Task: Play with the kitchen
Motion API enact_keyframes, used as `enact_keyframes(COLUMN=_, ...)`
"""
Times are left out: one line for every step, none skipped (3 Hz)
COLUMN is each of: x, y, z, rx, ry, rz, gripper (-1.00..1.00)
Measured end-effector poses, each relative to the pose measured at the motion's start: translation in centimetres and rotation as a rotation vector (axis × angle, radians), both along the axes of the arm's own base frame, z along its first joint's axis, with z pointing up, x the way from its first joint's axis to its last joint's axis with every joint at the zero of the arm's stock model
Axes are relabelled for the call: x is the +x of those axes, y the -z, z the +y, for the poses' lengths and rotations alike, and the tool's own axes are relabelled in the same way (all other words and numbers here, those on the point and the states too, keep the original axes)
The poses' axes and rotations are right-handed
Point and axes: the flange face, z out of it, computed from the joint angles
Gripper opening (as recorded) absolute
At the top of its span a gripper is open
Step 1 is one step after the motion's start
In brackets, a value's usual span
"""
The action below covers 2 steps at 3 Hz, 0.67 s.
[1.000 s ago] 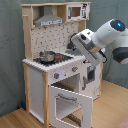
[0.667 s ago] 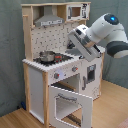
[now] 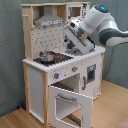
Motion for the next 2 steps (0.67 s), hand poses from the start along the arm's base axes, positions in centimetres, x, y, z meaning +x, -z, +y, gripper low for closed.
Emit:
enact_keyframes(x=3.2, y=-1.7, z=-2.3, rx=0.013, ry=0.019, rz=0.062, gripper=1.00)
enact_keyframes(x=5.7, y=-1.6, z=-3.8, rx=0.009, ry=0.030, rz=0.126, gripper=1.00)
